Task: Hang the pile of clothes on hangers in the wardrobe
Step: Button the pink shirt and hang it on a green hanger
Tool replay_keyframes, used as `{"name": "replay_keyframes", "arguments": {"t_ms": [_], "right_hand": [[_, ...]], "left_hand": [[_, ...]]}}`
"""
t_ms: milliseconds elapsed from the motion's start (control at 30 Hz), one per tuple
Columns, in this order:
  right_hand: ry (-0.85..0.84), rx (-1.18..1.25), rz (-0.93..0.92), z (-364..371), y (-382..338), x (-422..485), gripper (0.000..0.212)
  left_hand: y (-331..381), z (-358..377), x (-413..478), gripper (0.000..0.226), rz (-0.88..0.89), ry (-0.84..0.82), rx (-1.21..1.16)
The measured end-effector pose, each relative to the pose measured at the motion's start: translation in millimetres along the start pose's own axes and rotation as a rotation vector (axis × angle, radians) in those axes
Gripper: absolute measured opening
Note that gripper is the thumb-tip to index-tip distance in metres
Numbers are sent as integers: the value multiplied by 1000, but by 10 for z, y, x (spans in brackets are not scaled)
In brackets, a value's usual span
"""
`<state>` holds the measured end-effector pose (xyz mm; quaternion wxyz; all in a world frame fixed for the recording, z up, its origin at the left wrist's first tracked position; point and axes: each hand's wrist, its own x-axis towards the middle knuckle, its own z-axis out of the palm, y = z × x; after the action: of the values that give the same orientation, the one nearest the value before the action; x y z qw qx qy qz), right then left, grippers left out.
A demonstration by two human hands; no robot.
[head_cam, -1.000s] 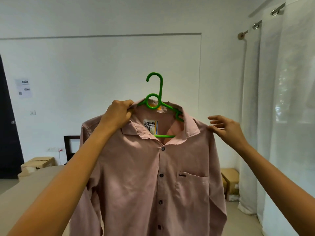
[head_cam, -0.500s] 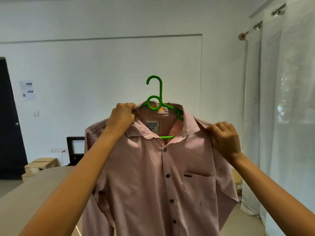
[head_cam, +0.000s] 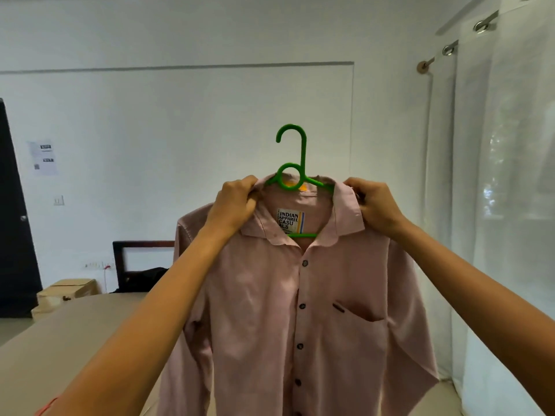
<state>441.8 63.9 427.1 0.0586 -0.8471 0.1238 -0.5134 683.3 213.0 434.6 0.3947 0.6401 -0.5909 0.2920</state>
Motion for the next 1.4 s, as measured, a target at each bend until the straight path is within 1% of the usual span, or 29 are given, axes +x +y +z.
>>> {"name": "replay_keyframes", "arguments": {"t_ms": [67, 133, 167, 233, 300, 367, 467, 533, 600, 633, 700, 733, 800, 833, 867, 900, 933, 967, 1000, 1033, 1067, 1100, 1167, 1200, 1267, 1300, 1333, 1367, 1400], "right_hand": [[60, -76, -6, 35, 1, -28, 13], [93, -152, 3, 65, 0, -64, 19], [103, -180, 0, 72, -7, -78, 21], [115, -232, -16, 87, -29, -94, 22], [128, -285, -26, 99, -39, -90, 17], [138, -346, -18, 106, -45, -83, 14], [147, -423, -32, 92, -89, -89, 10], [160, -447, -38, 72, -114, -95, 10], [177, -461, -38, 66, -130, -94, 11], [188, -460, -29, 69, -128, -94, 12], [208, -441, -10, 81, -109, -94, 14], [212, -430, 1, 80, -105, -93, 14], [210, -386, 28, 67, -72, -84, 13], [211, -353, 41, 46, -43, -78, 13], [211, -322, 53, 13, -8, -74, 15], [210, -289, 67, -31, 24, -69, 20], [207, -254, 82, -80, 58, -64, 24], [205, -219, 98, -125, 98, -54, 27], [206, -190, 113, -167, 129, -41, 29], [209, -176, 127, -199, 159, -28, 30], [210, -177, 133, -220, 188, -15, 29], [208, -182, 135, -230, 210, -2, 27], [161, -159, 129, -270, 230, 45, 21], [82, -127, 126, -320, 228, 78, 18], [-172, -82, 151, -503, 217, 165, 10], [-303, -100, 180, -606, 211, 201, 8], [-393, -154, 196, -693, 202, 223, 10], [-418, -237, 186, -750, 198, 231, 12], [-380, -320, 163, -771, 209, 231, 12]], "left_hand": [[41, 1, -10, 34, -20, 69, 30], [127, -35, -33, 54, -55, 161, 203], [184, -62, -37, 56, -72, 149, 288], [293, -106, -33, 45, -118, 51, 391], [393, -126, -20, 28, -126, 4, 412], [487, -144, 2, 21, -110, 14, 373], [620, -177, 54, 18, -146, 48, 270], [657, -172, 89, 15, -172, 79, 255], [653, -159, 92, 12, -144, 114, 257], [643, -146, 93, 12, -123, 110, 267], [627, -96, 65, 12, -95, 47, 265], [626, -65, 43, 10, -75, 8, 177], [613, -56, -12, 10, -54, -85, -194], [583, -77, -36, 14, -51, -54, -361], [503, -109, -40, 17, -18, 36, -391], [376, -142, -16, 20, 24, 128, -290], [233, -175, 17, 24, 53, 144, -130], [106, -194, 42, 32, 75, 55, 26], [3, -200, 57, 38, 91, -98, 109], [-68, -171, 68, 38, 99, -217, 106], [-90, -137, 71, 32, 101, -254, 52], [-93, -99, 88, 24, 114, -227, -7], [-90, -60, 126, 19, 117, -158, -82], [-107, -55, 140, 19, 109, -139, -100], [-159, -46, 159, 18, 97, -93, -111], [-179, -27, 158, 17, 90, -77, -106], [-184, -1, 149, 17, 89, -71, -105], [-173, 29, 139, 17, 95, -74, -108], [-153, 63, 134, 17, 105, -75, -111]]}}
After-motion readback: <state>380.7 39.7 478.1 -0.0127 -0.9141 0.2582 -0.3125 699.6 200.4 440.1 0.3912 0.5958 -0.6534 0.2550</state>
